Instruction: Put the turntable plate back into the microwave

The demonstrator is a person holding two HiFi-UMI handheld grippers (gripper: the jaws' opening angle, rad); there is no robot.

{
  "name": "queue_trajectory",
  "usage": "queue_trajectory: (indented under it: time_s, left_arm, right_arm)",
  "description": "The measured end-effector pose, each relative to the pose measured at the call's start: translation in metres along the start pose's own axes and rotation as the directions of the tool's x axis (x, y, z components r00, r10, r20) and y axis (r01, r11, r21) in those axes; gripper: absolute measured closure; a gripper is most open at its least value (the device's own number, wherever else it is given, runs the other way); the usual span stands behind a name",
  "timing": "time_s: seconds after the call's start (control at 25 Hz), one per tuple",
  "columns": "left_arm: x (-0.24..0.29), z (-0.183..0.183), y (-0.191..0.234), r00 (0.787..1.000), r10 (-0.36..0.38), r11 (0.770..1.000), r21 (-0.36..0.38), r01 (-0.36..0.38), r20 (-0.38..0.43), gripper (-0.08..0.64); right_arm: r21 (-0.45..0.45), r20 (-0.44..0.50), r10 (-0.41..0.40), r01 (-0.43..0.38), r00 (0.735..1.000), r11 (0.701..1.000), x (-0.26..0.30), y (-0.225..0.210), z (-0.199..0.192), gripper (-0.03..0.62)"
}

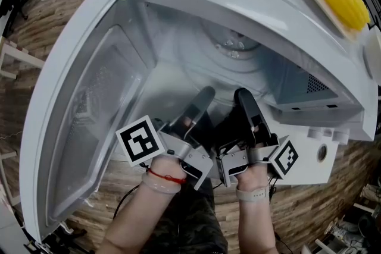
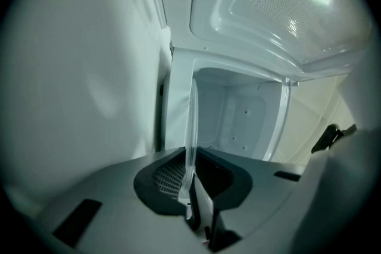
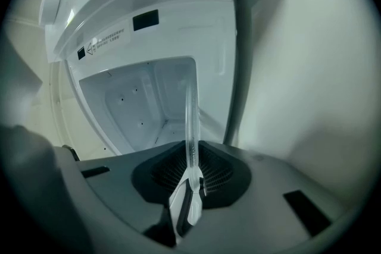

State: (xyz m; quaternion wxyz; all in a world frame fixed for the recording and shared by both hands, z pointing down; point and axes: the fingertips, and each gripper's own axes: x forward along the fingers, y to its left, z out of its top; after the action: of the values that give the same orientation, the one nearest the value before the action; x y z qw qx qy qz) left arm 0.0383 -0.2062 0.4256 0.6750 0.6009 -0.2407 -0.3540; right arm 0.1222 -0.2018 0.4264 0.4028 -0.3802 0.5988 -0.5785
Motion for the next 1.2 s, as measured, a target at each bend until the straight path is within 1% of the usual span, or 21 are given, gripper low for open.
queue_trajectory:
  time_s: [0.2, 0.32, 0.48, 0.84, 1.2]
  left_arm:
    - [0.0, -0.001, 0.0, 1.0, -0.016, 1.0, -0.016, 0.016, 0.0, 0.503]
    - [-0.001, 0.001, 0.001, 0.999, -0.03, 0.999, -0.03, 0.031, 0.011, 0.502]
    - [-0.001, 0.009, 0.0, 0.999, -0.026, 1.0, -0.01, 0.026, 0.023, 0.502]
    - [0.007, 0.012, 0.0, 0.998, -0.032, 0.999, -0.022, 0.033, 0.048, 0.502]
    - [0.013, 0.014, 0.0, 0.998, -0.031, 0.999, -0.027, 0.032, 0.057, 0.502]
  right_arm:
    - [-0.005, -0.002, -0.001, 0.001, 1.0, 1.0, -0.001, 0.001, 0.001, 0.537]
    - [-0.018, -0.024, -0.007, 0.006, 1.0, 1.0, -0.004, 0.001, 0.0, 0.537]
    - [-0.024, -0.045, -0.006, 0.004, 0.999, 1.0, -0.011, 0.001, -0.004, 0.537]
    - [-0.071, -0.051, -0.016, 0.013, 0.999, 0.997, -0.012, -0.001, -0.001, 0.537]
    - [-0.089, -0.061, -0.007, 0.002, 0.998, 0.996, -0.006, 0.002, 0.003, 0.537]
